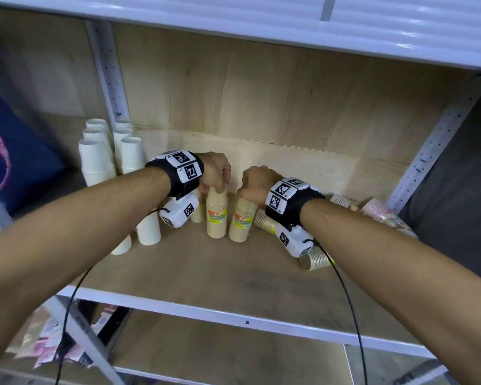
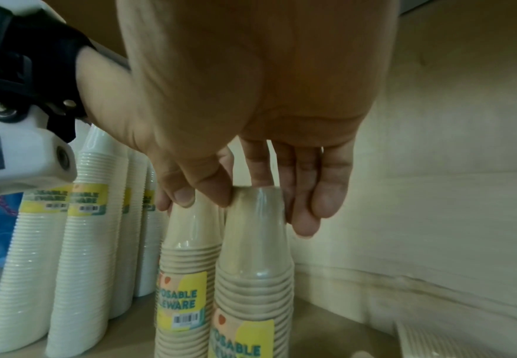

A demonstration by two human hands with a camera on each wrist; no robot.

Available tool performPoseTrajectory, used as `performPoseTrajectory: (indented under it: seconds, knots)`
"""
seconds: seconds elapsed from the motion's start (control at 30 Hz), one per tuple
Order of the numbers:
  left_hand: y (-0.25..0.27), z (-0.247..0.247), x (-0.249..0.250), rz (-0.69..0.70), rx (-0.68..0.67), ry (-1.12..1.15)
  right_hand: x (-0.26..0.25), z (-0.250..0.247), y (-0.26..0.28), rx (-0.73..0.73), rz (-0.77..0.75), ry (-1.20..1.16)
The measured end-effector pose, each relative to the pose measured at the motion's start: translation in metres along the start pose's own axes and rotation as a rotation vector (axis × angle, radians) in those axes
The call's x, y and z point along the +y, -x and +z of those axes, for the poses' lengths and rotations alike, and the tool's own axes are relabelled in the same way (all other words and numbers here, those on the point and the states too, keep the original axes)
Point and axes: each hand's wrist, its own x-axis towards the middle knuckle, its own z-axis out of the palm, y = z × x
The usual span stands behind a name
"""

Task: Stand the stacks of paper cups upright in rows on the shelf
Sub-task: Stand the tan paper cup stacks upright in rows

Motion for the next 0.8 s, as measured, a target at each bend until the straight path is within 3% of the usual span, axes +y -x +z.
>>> performPoseTrajectory:
  seconds: [0.43,0.8]
  knots:
    - [0.032,-0.001,-0.043,-0.189,0.105,-0.047,-0.061,0.007,-0.02,-0.032,-0.226,-0.102]
    - [0.037,0.006,-0.047,-0.213,0.118,-0.077,-0.069,0.012,-0.027,-0.05,-0.317,-0.134]
